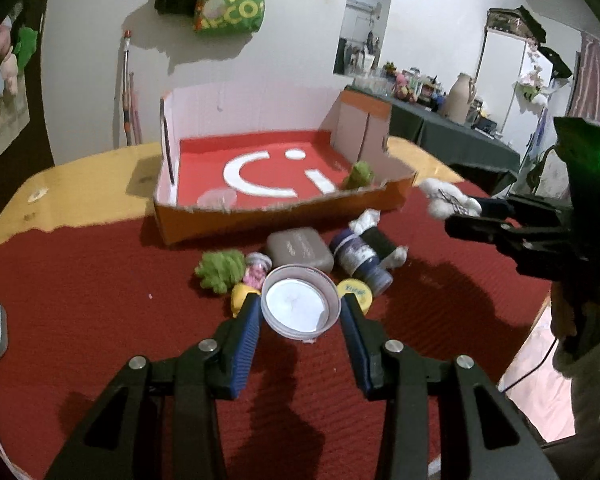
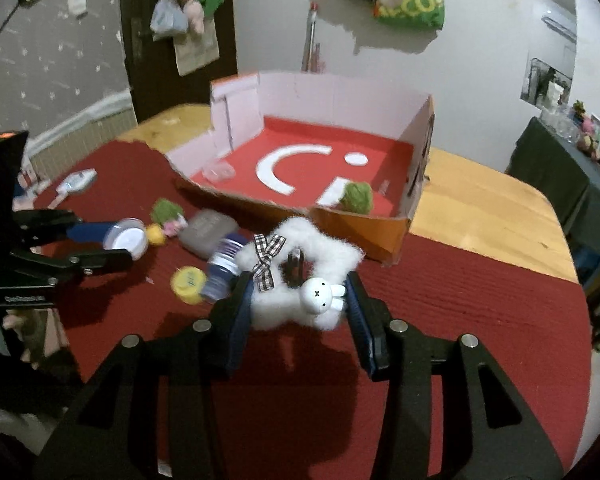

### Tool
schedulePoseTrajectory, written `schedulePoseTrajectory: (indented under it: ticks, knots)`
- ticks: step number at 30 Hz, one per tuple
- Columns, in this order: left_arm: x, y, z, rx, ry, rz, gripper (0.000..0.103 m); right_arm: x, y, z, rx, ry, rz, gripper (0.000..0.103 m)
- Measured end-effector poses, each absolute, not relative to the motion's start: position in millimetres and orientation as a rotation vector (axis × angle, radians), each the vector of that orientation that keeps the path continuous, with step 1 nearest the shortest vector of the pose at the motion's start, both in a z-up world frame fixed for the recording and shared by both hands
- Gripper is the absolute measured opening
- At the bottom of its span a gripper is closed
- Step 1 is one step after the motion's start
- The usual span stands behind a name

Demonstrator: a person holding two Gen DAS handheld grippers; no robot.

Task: Organize objects
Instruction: 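Grasp the clear round lid with the left tool while the right tool grasps the white plush bunny, then carry the lid and bunny into the cardboard box and release both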

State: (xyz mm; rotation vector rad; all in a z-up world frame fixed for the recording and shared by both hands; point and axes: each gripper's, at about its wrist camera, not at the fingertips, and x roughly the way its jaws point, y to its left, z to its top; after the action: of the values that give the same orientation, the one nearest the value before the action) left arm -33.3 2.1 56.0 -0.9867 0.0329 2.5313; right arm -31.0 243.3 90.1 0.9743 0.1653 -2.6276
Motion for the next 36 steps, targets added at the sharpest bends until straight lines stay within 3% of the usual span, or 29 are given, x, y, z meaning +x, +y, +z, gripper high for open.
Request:
schedulePoseTrajectory:
  ticks: [36]
  knots:
    - [-30,-2,61,-0.954,0.014,2.509,0.042,-20,226,88,0.975,0.152,-2.652,0.043]
